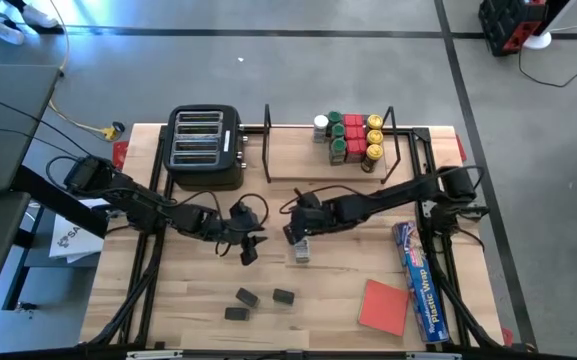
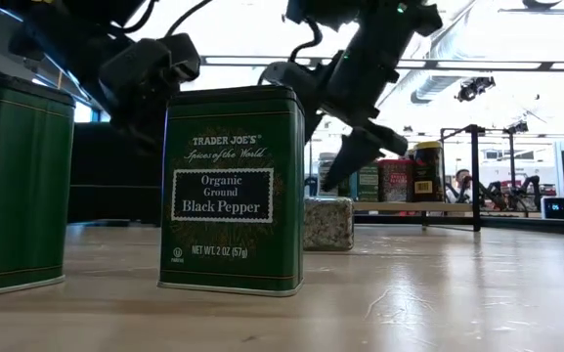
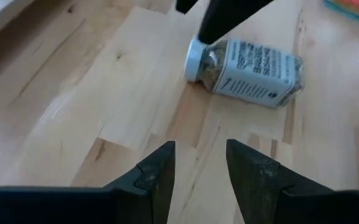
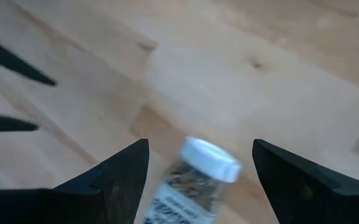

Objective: Shelf spices
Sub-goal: Put the white seasoning bottle on the shelf aligned with the other white seasoning bottle

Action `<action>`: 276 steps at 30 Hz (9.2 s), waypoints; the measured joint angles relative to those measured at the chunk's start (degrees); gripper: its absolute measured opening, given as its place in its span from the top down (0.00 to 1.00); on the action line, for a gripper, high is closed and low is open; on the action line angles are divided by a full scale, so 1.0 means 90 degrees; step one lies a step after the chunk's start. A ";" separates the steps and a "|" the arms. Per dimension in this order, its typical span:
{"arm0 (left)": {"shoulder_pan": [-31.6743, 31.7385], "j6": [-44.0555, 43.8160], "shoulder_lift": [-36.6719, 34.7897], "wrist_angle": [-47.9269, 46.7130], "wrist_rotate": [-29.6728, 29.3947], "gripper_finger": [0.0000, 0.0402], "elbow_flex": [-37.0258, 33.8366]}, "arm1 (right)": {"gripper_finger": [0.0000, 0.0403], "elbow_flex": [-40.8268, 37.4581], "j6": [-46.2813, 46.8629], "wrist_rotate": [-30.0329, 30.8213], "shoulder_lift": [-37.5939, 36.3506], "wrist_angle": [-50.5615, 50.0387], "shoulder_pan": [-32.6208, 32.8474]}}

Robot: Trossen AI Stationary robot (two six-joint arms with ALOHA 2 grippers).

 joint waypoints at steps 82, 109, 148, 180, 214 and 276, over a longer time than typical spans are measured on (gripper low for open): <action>0.0175 0.1275 0.0002 0.2593 0.0270 0.66 -0.1166 | 0.47 -0.1527 -0.2970 0.6837 0.0847 0.4588 0.1198; 0.0294 0.1324 0.0007 0.2757 0.0249 0.66 -0.1405 | 0.35 0.1922 -0.2662 -0.2195 0.0759 -0.3405 -0.1530; 0.0284 0.0867 0.0012 0.3021 0.0025 0.66 -0.1739 | 0.56 0.1691 -0.1779 0.3706 0.0760 -0.1609 0.0304; 0.0287 0.1035 0.0012 0.3575 0.0111 0.66 -0.1739 | 0.10 -0.1141 -0.1828 0.4245 0.0483 0.2705 0.1327; 0.0279 0.1042 0.0012 0.3469 0.0154 0.66 -0.1739 | 0.13 0.1628 -0.9346 -0.1759 -0.0467 -0.2289 -0.0686; 0.0279 0.0981 0.0010 0.3427 0.0155 0.66 -0.1739 | 0.51 0.4180 -0.8983 -0.0541 0.1042 -0.4731 -0.3591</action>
